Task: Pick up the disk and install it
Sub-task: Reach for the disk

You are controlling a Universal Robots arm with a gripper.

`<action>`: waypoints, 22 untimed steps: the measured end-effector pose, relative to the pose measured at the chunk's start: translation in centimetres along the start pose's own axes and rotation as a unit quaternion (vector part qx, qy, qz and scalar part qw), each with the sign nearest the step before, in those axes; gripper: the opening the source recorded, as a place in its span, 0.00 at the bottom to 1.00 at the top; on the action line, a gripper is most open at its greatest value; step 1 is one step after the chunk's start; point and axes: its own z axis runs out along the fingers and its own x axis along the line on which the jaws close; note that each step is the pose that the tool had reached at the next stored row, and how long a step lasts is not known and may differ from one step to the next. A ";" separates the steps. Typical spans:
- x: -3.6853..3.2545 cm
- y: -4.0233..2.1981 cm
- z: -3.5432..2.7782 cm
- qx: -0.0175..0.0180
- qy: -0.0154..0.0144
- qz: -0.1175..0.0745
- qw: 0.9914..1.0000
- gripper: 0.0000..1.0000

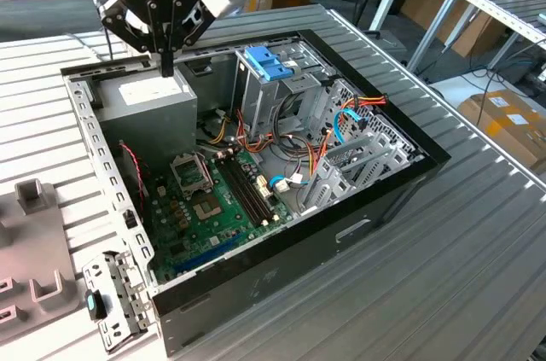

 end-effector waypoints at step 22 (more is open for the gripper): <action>0.98 -0.08 -0.03 0.000 0.000 0.000 1.000 0.11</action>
